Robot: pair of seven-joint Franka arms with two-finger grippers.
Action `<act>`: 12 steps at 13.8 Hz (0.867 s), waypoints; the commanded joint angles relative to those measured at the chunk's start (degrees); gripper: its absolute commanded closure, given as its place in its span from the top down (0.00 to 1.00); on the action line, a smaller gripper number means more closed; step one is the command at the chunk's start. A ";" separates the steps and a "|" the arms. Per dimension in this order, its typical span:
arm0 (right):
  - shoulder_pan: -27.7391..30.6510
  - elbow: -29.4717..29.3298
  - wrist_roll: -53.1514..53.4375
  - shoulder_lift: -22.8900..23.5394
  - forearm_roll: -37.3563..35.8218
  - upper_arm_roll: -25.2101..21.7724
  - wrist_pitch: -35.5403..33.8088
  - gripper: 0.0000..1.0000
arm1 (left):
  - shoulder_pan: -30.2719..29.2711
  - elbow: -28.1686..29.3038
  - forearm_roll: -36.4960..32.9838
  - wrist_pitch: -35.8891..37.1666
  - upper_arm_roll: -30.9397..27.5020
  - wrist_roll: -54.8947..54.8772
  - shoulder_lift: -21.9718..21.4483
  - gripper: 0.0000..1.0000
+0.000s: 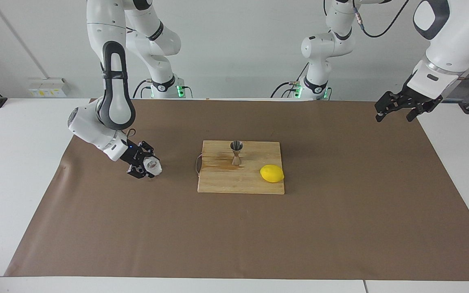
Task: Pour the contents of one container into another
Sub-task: 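Withdraw the left gripper while the right gripper approaches the white cup, then close the right gripper around the small white cup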
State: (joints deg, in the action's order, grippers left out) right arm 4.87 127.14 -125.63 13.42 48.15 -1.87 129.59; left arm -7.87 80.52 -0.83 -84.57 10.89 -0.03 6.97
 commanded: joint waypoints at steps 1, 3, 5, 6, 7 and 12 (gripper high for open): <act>-0.13 0.13 -0.23 0.30 1.59 0.20 1.19 0.42 | -0.03 -1.33 -1.19 -0.51 -0.08 -1.37 0.86 1.00; -1.79 0.04 1.17 0.03 1.59 0.20 1.28 0.37 | -0.12 -1.24 -1.10 -0.34 -0.08 -1.38 0.59 1.00; -2.15 -0.14 3.63 -0.32 1.59 0.20 1.37 0.36 | 1.01 -1.15 -1.10 -0.68 -0.60 -1.38 0.51 1.00; -2.67 -0.40 4.77 -0.84 1.59 0.29 1.37 0.36 | 3.37 -1.15 -1.01 -0.69 -2.43 -1.29 0.51 1.00; -4.15 -0.40 6.17 -1.37 1.59 0.29 1.46 0.35 | 7.13 -1.06 -1.01 -0.60 -6.10 -1.29 0.33 1.00; -9.17 -0.58 16.01 -4.89 0.54 0.20 4.36 0.35 | 7.46 10.88 -0.22 -6.75 -7.66 -1.37 -7.74 1.00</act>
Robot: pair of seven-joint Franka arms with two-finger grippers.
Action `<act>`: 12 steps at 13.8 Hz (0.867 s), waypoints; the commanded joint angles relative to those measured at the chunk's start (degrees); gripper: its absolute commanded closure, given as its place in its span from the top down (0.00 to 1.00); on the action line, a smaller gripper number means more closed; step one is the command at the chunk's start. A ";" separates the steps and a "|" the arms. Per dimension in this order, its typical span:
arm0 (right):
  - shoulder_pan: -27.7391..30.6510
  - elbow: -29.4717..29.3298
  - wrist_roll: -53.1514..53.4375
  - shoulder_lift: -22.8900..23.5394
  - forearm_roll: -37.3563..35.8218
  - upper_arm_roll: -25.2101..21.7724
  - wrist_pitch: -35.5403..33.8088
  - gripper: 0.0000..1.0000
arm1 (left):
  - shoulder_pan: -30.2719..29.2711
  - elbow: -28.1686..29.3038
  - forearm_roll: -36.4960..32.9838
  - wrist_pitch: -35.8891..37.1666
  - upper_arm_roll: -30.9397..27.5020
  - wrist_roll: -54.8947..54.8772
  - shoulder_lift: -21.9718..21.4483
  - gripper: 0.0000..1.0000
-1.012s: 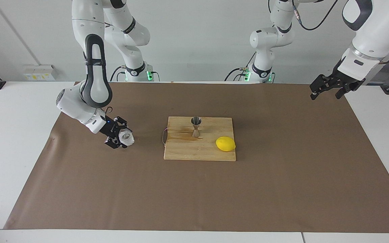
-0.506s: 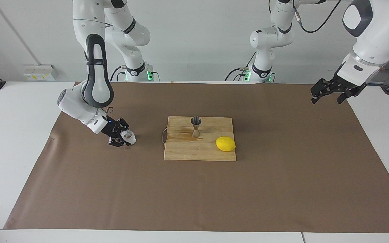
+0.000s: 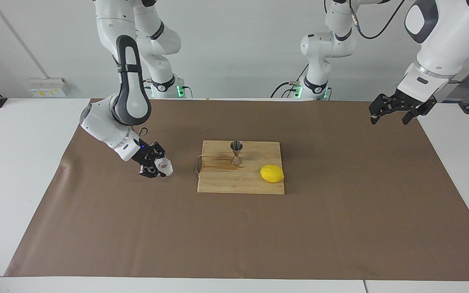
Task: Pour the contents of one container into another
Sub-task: 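Close the right gripper around the small white cup, then lift the white cup with the right gripper over the metal cup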
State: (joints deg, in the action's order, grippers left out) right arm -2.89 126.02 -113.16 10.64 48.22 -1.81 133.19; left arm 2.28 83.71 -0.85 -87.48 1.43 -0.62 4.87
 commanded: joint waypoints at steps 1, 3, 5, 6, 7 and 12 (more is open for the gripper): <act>-2.37 0.46 5.73 -2.98 0.30 0.14 1.36 0.35 | -3.85 7.43 -0.20 -3.23 2.87 -1.83 -5.83 1.00; -4.74 -0.24 11.09 -3.96 -2.23 0.14 2.24 0.35 | -4.38 6.12 -0.12 -0.95 3.14 -2.19 -6.01 1.00; -6.94 -1.91 18.90 -4.31 -7.32 0.14 2.60 0.35 | -4.47 4.36 -0.20 1.42 3.40 -2.46 -6.01 1.00; -8.25 -2.88 22.59 -4.31 -9.52 0.23 2.60 0.35 | -4.47 4.27 -0.20 2.21 3.67 -2.28 -6.10 1.00; -9.83 -3.67 26.02 -4.23 -11.37 0.23 2.69 0.35 | -4.12 4.35 -0.29 2.74 3.67 -2.37 -6.10 1.00; -15.73 -7.18 40.88 -3.61 -22.53 0.31 3.30 0.35 | -4.30 5.85 -0.11 2.49 3.41 -2.81 -8.38 1.00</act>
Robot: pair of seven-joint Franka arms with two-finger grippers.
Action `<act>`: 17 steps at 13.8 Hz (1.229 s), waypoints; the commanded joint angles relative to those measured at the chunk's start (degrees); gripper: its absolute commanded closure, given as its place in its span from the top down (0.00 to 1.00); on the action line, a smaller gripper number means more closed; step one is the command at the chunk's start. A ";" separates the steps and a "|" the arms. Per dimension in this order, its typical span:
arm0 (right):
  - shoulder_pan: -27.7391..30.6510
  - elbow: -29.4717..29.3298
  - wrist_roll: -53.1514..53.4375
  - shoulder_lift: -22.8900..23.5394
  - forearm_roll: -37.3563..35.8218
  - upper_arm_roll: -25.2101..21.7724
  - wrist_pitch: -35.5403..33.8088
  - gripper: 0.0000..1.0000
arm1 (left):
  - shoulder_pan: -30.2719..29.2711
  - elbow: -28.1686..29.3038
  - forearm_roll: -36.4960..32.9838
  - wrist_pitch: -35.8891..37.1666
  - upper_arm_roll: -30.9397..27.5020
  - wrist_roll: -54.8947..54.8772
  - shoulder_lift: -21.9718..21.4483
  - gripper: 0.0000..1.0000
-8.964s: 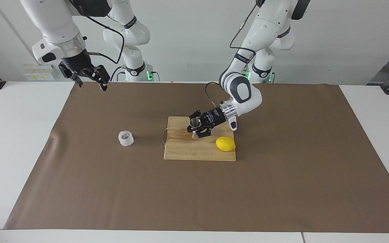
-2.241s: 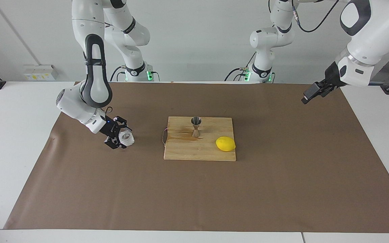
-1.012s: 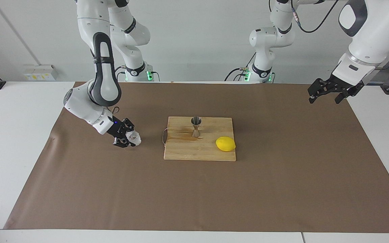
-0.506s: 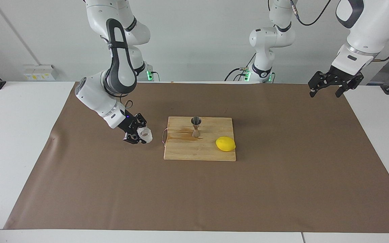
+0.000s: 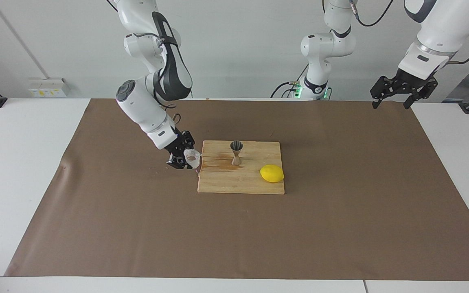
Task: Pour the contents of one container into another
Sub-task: 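Lift the white cup with the right gripper over the metal cup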
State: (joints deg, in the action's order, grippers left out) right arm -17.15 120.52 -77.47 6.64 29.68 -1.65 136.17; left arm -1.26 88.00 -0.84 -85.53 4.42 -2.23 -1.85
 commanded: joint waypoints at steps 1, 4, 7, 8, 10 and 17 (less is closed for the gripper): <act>-2.35 -2.13 7.58 0.48 -5.93 0.16 0.32 0.35 | -0.59 1.57 -0.13 0.45 0.41 -1.20 -1.66 1.00; -5.25 -3.45 14.96 0.57 -11.82 0.07 0.23 0.35 | -1.02 0.77 1.19 0.28 0.06 -2.16 -1.49 1.00; -7.63 -3.89 21.03 0.83 -17.80 0.07 0.15 0.35 | -1.11 0.77 1.02 0.54 -0.12 -2.60 -1.49 1.00; -8.33 -3.98 23.14 0.83 -19.64 0.16 0.15 0.35 | -1.11 0.69 1.02 0.71 -0.12 -3.04 -1.49 1.00; -9.74 -4.50 26.74 0.83 -22.98 0.07 -0.11 0.35 | -0.85 0.86 1.02 0.89 -0.12 -3.22 -1.49 1.00; -13.69 -5.30 41.41 0.74 -34.40 0.16 -0.47 0.35 | -0.50 0.86 0.84 0.72 -0.03 -3.13 -1.22 1.00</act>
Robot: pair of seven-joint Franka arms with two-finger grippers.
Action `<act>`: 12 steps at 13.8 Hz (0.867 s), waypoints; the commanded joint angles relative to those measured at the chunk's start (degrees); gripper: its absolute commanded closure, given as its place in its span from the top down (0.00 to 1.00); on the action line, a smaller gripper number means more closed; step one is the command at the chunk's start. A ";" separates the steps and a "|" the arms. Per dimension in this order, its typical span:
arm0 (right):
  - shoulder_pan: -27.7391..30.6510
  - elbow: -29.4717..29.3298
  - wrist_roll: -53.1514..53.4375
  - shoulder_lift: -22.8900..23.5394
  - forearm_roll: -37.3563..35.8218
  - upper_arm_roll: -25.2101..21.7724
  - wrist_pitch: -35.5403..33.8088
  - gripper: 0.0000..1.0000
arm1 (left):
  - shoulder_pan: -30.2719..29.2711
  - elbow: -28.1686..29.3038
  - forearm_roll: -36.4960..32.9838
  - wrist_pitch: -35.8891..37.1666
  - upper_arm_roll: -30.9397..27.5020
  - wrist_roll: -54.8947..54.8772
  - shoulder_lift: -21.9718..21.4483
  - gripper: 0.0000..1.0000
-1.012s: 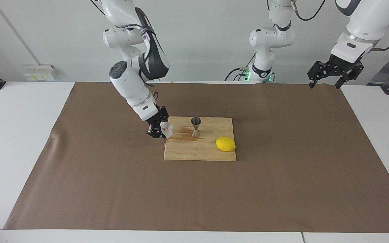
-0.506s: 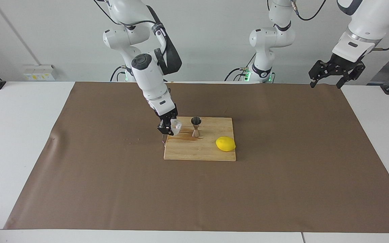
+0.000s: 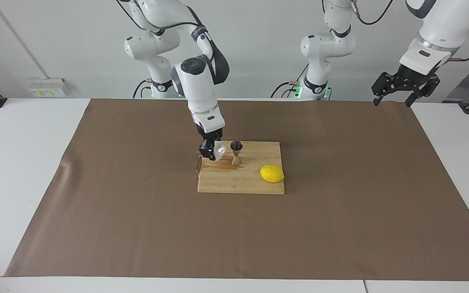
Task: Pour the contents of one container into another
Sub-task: 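Lift the white cup with the right gripper over the metal cup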
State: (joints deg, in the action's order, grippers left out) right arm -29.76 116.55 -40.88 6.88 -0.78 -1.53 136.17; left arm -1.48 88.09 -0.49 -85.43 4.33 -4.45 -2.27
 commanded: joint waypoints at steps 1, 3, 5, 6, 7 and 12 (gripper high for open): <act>-1.26 -1.50 6.58 0.51 -5.88 0.03 -0.38 0.35 | -0.28 0.77 0.49 0.62 0.07 -0.91 -0.81 1.00; -2.14 -1.94 8.52 0.51 -6.95 0.03 -0.47 0.35 | -0.19 0.77 0.49 0.62 -0.02 -0.91 -0.72 1.00; -2.85 -1.94 10.10 0.51 -9.40 0.03 -0.56 0.35 | -0.19 0.77 0.49 0.53 0.06 -0.91 -0.72 1.00; -3.63 -1.94 11.68 0.51 -11.50 0.03 -0.65 0.34 | -0.19 0.77 0.49 0.53 0.07 -0.91 -0.63 1.00; -4.86 -1.94 13.44 0.68 -13.61 0.03 -0.73 0.34 | -0.19 0.77 0.49 0.44 -0.02 -0.83 -0.63 1.00; -6.45 -1.76 16.35 0.33 -21.44 0.03 -3.01 0.32 | -0.19 0.69 0.49 0.27 0.06 -0.65 -0.54 1.00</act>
State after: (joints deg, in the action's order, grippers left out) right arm -35.77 115.57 -26.37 7.17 -18.86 -1.50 134.72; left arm -1.48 88.12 -0.49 -85.43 4.36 -4.46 -2.26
